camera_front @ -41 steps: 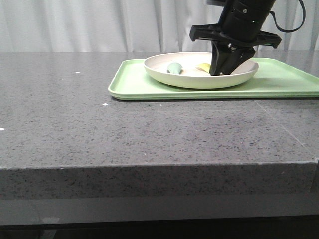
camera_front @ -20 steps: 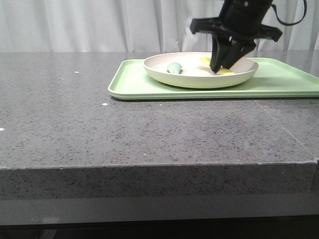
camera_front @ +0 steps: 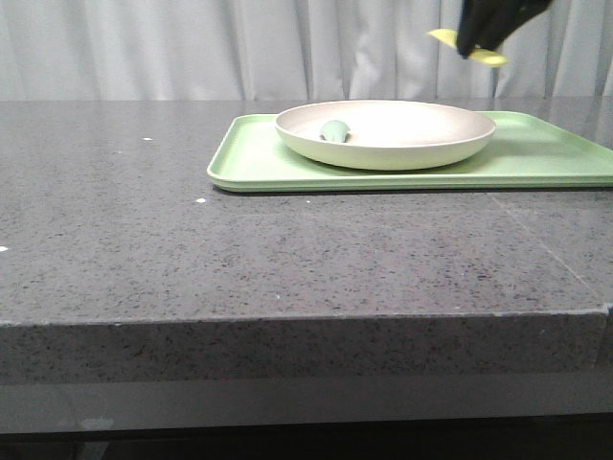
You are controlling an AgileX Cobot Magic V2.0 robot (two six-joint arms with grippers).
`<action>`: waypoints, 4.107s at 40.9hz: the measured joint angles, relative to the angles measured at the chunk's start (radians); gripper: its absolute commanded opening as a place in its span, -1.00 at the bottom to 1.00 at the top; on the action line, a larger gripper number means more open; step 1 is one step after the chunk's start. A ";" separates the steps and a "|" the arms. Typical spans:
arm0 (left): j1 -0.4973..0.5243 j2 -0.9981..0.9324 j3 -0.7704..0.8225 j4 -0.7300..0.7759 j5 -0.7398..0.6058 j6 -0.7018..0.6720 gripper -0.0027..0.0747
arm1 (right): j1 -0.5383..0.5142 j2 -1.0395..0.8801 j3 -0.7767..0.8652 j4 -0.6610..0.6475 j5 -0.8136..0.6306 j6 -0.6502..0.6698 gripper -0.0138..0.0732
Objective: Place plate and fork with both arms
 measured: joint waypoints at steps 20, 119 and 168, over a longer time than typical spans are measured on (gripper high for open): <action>0.000 0.000 0.000 0.000 0.000 0.000 -0.98 | -0.137 0.076 0.023 -0.006 0.090 0.001 -0.58; 0.000 0.000 0.000 0.000 0.000 0.000 -0.98 | -0.137 -1.448 1.343 -0.001 -0.516 -0.177 -0.84; 0.000 0.000 0.000 0.000 0.000 0.000 -0.98 | -0.137 -1.844 1.589 0.004 -0.664 -0.179 -0.84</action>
